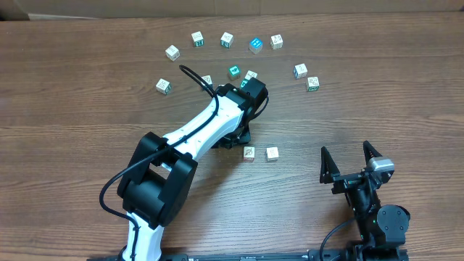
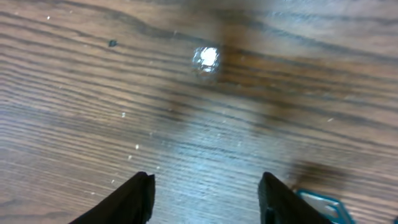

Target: Form a horizontal line

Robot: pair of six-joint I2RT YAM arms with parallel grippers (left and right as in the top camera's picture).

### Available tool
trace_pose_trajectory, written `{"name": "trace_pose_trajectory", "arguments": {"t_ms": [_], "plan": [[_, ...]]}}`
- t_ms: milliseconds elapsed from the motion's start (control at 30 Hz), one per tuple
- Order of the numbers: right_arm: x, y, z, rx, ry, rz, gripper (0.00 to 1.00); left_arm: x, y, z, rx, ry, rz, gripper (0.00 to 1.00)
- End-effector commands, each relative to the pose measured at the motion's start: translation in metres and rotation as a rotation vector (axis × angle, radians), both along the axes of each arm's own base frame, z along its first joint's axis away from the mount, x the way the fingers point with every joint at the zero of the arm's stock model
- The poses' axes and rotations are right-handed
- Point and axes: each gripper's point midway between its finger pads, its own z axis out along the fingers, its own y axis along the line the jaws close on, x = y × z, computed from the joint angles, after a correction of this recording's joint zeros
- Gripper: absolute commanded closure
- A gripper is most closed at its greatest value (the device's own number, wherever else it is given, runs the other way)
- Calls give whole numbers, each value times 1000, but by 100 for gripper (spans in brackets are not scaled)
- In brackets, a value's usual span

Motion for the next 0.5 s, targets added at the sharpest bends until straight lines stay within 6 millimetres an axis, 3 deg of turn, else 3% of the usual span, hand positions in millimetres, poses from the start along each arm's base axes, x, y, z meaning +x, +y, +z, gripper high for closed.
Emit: {"name": "trace_pose_trajectory", "arguments": {"t_ms": [0,267,467], "plan": [[0,2,-2,6,-3,11,0,-5,5,-2,12,21,0,52],[0,2,-2,6,-3,11,0,-22,-13,-4,-92,120,-40,70],[0,2,-2,6,-3,11,0,-17,-17,-5,-98,91,-48,78]]}}
